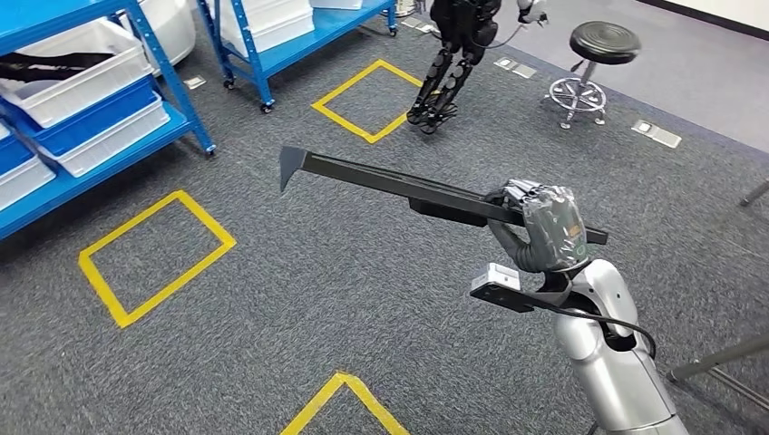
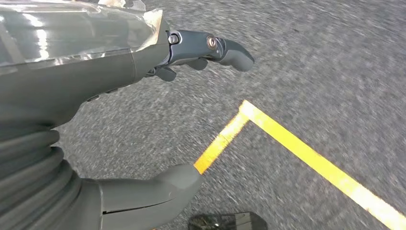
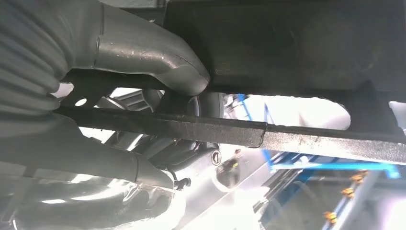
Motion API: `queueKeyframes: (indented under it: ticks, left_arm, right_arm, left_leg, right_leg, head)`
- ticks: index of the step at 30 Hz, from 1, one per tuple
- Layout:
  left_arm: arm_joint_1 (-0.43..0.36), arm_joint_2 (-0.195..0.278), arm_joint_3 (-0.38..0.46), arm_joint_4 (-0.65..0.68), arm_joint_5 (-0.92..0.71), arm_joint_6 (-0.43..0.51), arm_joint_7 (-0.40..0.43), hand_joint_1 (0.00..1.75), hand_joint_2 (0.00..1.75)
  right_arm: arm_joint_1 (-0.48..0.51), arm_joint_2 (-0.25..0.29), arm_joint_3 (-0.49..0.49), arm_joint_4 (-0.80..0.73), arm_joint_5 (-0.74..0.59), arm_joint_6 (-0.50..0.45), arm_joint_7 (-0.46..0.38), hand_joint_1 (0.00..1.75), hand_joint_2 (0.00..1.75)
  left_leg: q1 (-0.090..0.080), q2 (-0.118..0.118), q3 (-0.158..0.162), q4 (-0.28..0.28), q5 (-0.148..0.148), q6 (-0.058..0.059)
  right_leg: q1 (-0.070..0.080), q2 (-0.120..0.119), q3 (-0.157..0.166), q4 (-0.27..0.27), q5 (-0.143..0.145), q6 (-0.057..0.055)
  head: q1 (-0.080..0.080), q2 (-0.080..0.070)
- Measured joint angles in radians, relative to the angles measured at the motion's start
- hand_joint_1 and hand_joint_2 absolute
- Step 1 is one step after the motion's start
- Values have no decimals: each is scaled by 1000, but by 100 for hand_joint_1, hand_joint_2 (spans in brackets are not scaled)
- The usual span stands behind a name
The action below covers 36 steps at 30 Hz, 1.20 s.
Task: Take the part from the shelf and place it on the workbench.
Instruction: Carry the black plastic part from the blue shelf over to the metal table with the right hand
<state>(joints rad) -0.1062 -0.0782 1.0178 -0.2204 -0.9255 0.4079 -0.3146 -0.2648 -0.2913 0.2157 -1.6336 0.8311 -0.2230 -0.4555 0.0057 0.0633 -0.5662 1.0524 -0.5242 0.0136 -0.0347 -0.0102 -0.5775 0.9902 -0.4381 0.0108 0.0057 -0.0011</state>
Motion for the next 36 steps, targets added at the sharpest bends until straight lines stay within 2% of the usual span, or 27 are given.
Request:
queueKeyframes:
  ticks: [2, 3, 4, 5, 6, 8, 10, 11, 12, 13, 15, 16, 17, 19, 20, 21, 23, 25, 26, 28, 29, 30, 32, 33, 34, 35, 36]
  left_arm:
    - [3, -1, 0, 1, -4, 0, 6, 0, 175]
    - [5, -2, 0, 2, -6, 0, 10, 0, 175]
    - [6, -3, 0, 2, -7, 0, 12, 0, 175]
    - [7, -3, 0, 2, -9, 0, 14, 0, 175]
    - [7, -3, 0, 3, -12, -1, 14, 0, 175]
    - [7, -4, 0, 3, -16, -1, 12, 0, 175]
    - [5, -4, 0, 3, -21, -4, 10, 0, 175]
    - [3, -5, -1, 3, -26, -6, 10, 0, 175]
    - [0, -6, -2, 3, -31, -8, 10, 0, 175]
    - [-4, -7, -4, 3, -37, -10, 12, 0, 175]
    - [-13, -9, -9, 3, -47, -13, 17, 0, 175]
    - [-15, -10, -12, 3, -51, -14, 21, 0, 175]
    - [-16, -10, -15, 3, -54, -14, 23, 0, 175]
    - [-19, -10, -19, 3, -57, -14, 29, 0, 175]
    - [-22, -11, -21, 3, -57, -14, 30, 0, 175]
    - [-24, -12, -22, 3, -58, -14, 31, 0, 175]
    - [-31, -12, -24, 3, -58, -14, 33, 0, 175]
    - [-37, -12, -26, 2, -58, -15, 34, 0, 175]
    - [-39, -11, -27, 2, -58, -15, 34, 0, 175]
    - [-43, -12, -28, 2, -58, -15, 36, 0, 175]
    - [-45, -13, -28, 2, -58, -15, 37, 0, 175]
    - [-46, -13, -28, 2, -58, -15, 38, 0, 175]
    - [-46, -14, -28, 3, -58, -14, 42, 0, 175]
    - [-46, -14, -29, 3, -58, -14, 43, 0, 175]
    - [-45, -15, -29, 4, -58, -14, 45, 0, 175]
    - [-45, -15, -29, 4, -57, -14, 45, 0, 175]
    - [-45, -15, -29, 4, -57, -15, 46, 0, 175]
  right_arm:
    - [5, -5, 0, -2, -3, -2, 4, 175, 175]
    - [11, -9, -1, -4, -5, -2, 5, 175, 175]
    - [19, -14, -1, -7, -7, -2, 6, 175, 175]
    - [29, -20, -3, -11, -8, -2, 7, 175, 175]
    - [38, -27, -6, -16, -9, -3, 8, 175, 175]
    - [56, -42, -14, -30, -13, -7, 10, 175, 175]
    - [74, -55, -25, -46, -18, -14, 13, 175, 175]
    - [86, -61, -31, -55, -20, -19, 14, 175, 175]
    - [99, -67, -37, -63, -21, -22, 14, 175, 175]
    - [114, -74, -44, -73, -22, -25, 15, 175, 175]
    - [136, -86, -57, -90, -22, -31, 16, 175, 175]
    - [144, -89, -62, -97, -21, -34, 18, 175, 175]
    - [151, -90, -67, -103, -21, -37, 20, 175, 175]
    - [171, -91, -74, -110, -21, -40, 23, 175, 175]
    - [180, -92, -76, -112, -20, -41, 24, 175, 175]
    - [186, -94, -79, -113, -20, -41, 24, 175, 175]
    - [190, -96, -85, -115, -20, -41, 25, 175, 175]
    - [190, -98, -91, -120, -20, -41, 25, 175, 175]
    - [191, -98, -94, -121, -20, -41, 25, 175, 175]
    - [192, -100, -96, -122, -18, -41, 25, 175, 175]
    - [191, -101, -97, -123, -15, -41, 26, 175, 175]
    - [189, -101, -97, -124, -11, -40, 28, 175, 175]
    - [185, -100, -97, -125, -5, -38, 31, 175, 175]
    - [184, -99, -96, -125, -2, -37, 33, 175, 175]
    - [183, -98, -95, -125, -1, -36, 34, 175, 175]
    - [183, -97, -95, -125, 0, -34, 35, 175, 175]
    - [183, -97, -94, -125, 0, -34, 36, 175, 175]
  left_leg:
    - [5, -51, -58, 135, -76, -6]
    - [6, -59, -88, 199, -102, -7]
    - [6, -62, -106, 235, -109, -7]
    - [6, -64, -104, 230, -94, -5]
    - [7, -69, -83, 185, -61, -2]
    - [11, -118, -16, 46, 9, 5]
    - [13, -160, 18, -32, 34, 10]
    - [10, -161, 20, -38, 31, 13]
    - [7, -147, 20, -42, 35, 18]
    - [5, -133, 22, -50, 41, 26]
    - [4, -103, 28, -67, 53, 42]
    - [4, -87, 30, -73, 57, 46]
    - [2, -71, 29, -74, 58, 48]
    - [-1, -37, 27, -73, 58, 49]
    - [-1, -21, 26, -73, 58, 48]
    - [-2, -6, 27, -72, 57, 47]
    - [-5, 19, 26, -69, 53, 41]
    - [-11, 39, 27, -63, 45, 29]
    - [-14, 49, 28, -61, 42, 25]
    - [-11, 64, 31, -58, 37, 18]
    - [-7, 53, 27, -47, 26, 13]
    - [-3, 28, 16, -19, 4, 9]
    - [3, -36, -37, 101, -68, 2]
    - [4, -54, -71, 173, -101, 0]
    - [4, -62, -99, 228, -119, 0]
    - [4, -65, -111, 247, -116, 2]
    - [4, -67, -102, 224, -91, 6]
  right_leg:
    - [2, 22, -5, 0, 4, -10]
    - [4, 34, -6, 0, 5, -12]
    - [6, 47, -8, 1, 6, -13]
    - [7, 60, -8, 2, 7, -13]
    - [7, 74, -8, 4, 7, -13]
    - [8, 99, -10, 7, 8, -10]
    - [10, 121, -19, 9, 13, -1]
    - [11, 133, -25, 7, 17, 7]
    - [10, 146, -30, 4, 22, 16]
    - [10, 143, -35, 6, 24, 23]
    - [14, 94, -63, 50, 1, 24]
    - [14, 59, -89, 103, -26, 20]
    - [14, 36, -121, 170, -56, 18]
    - [10, 23, -169, 279, -96, 25]
    - [9, 20, -167, 287, -96, 33]
    - [7, 15, -142, 251, -82, 42]
    - [6, -24, -53, 107, -40, 56]
    - [12, -54, 2, 12, -15, 47]
    - [16, -55, 6, 2, -12, 38]
    - [13, -30, 1, 0, -6, 23]
    - [10, -18, 0, 0, -3, 17]
    - [6, -8, -1, -1, 0, 8]
    - [6, 12, -5, -1, 5, -5]
    - [9, 22, -8, -1, 6, -10]
    - [11, 34, -10, -1, 8, -12]
    - [12, 47, -11, -1, 9, -13]
    - [14, 61, -11, 0, 10, -13]
  head:
    - [-2, 0]
    - [-2, 0]
    - [-2, 0]
    - [-2, 0]
    - [-2, 0]
    - [-2, 0]
    - [-1, 0]
    - [-1, 0]
    - [-1, 0]
    - [-1, 0]
    - [2, 0]
    - [4, 0]
    - [6, 0]
    - [7, 0]
    - [7, 0]
    - [7, 0]
    - [8, 0]
    - [7, 0]
    - [6, 0]
    - [4, 0]
    - [3, 0]
    - [3, 0]
    - [2, 0]
    - [1, 0]
    - [1, 0]
    - [1, 0]
    - [1, 0]
